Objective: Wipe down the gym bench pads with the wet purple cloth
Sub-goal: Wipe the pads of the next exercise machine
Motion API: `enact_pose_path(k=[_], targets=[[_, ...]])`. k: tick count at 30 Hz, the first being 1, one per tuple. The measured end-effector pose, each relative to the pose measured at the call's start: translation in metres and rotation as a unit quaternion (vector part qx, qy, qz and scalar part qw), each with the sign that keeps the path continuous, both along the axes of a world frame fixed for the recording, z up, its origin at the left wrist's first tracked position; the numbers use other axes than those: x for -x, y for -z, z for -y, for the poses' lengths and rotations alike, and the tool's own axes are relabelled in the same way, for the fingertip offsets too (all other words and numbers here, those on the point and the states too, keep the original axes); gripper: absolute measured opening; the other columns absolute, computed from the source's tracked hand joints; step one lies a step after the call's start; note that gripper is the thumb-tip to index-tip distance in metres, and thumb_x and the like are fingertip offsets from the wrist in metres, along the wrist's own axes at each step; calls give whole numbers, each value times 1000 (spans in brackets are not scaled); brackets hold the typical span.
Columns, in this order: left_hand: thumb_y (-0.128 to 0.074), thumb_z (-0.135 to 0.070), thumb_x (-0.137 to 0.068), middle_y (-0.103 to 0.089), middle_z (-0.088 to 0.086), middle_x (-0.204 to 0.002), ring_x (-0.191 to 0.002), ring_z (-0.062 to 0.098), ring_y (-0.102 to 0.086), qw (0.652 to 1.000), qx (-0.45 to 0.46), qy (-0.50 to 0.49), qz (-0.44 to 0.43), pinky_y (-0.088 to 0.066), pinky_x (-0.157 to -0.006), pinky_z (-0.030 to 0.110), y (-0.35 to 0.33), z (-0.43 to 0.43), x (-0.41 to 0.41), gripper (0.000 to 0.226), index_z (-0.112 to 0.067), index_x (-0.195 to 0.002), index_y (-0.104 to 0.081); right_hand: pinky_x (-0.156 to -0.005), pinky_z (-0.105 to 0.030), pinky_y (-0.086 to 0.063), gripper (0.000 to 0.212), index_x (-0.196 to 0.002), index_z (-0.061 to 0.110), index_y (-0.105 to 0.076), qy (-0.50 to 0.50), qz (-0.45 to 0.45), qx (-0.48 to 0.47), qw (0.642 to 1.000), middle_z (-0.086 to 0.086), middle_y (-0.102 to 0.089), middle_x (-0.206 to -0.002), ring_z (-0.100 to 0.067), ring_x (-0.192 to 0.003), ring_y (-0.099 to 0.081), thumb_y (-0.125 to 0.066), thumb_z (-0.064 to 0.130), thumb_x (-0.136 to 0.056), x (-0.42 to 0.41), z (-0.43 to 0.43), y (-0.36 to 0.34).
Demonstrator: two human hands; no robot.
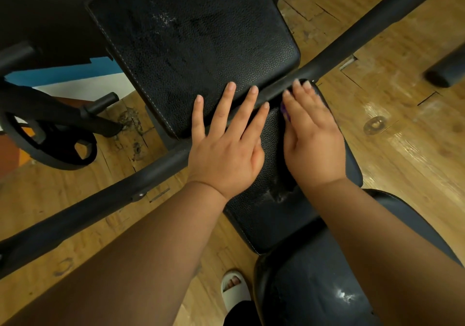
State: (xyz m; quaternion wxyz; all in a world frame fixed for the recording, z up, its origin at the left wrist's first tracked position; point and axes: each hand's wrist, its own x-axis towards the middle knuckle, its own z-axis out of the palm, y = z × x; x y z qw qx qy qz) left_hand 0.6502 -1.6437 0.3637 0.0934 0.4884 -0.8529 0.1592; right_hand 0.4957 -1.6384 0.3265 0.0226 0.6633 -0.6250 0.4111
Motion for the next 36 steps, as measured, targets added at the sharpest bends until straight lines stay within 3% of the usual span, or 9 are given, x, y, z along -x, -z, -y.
enact_pose_path(k=[8, 14, 19, 26, 31, 36], targets=[[-42, -32, -93, -34, 1, -155, -146, 31, -23, 1000, 2, -1, 4, -12, -114, 63, 0, 1, 0, 50, -26, -142, -47, -109, -46, -38, 34, -128, -3, -59, -16, -12, 1, 1000, -21, -53, -136, -36, -131, -47, -53, 0, -94, 7, -17, 12], [-43, -31, -92, -36, 1, -155, -145, 32, -24, 1000, 6, -1, 3, -13, -113, 64, 0, 1, 1, 49, -25, -141, -49, -110, -46, -37, 34, -128, -2, -58, 12, -13, 1, 1000, -21, -53, -137, -37, -132, -46, -49, 4, -96, 8, 17, -4], [-43, -32, -93, -33, 1, -156, -146, 33, -21, 1000, -1, -3, 12, -11, -113, 65, -1, 0, 1, 50, -26, -142, -47, -110, -45, -37, 38, -131, -2, -56, -8, -15, -8, 1000, -21, -50, -140, -34, -133, -44, -52, -2, -93, 11, -22, 13], [-39, -34, -94, -33, 5, -156, -145, 37, -21, 999, -22, -9, 27, -12, -110, 69, -3, 0, 4, 49, -24, -141, -47, -111, -44, -34, 34, -127, -3, -58, 3, -24, -15, 1000, -23, -52, -137, -38, -130, -47, -50, 4, -95, 13, 10, -5], [-38, -35, -90, -36, 10, -153, -144, 40, -21, 998, -44, -35, 5, -8, -109, 73, -7, -2, 20, 50, -26, -138, -51, -113, -41, -32, 36, -130, -3, -56, -14, -39, -17, 999, -21, -51, -138, -34, -132, -45, -48, 5, -96, 25, -20, 12], [-35, -37, -94, -19, 9, -160, -148, 35, -5, 996, -53, -69, -32, 0, -110, 71, 0, -1, 40, 53, -33, -147, -36, -111, -41, -36, 36, -128, -2, -59, -5, -51, -19, 998, -21, -54, -136, -34, -130, -48, -43, 10, -98, 26, -5, 4]])
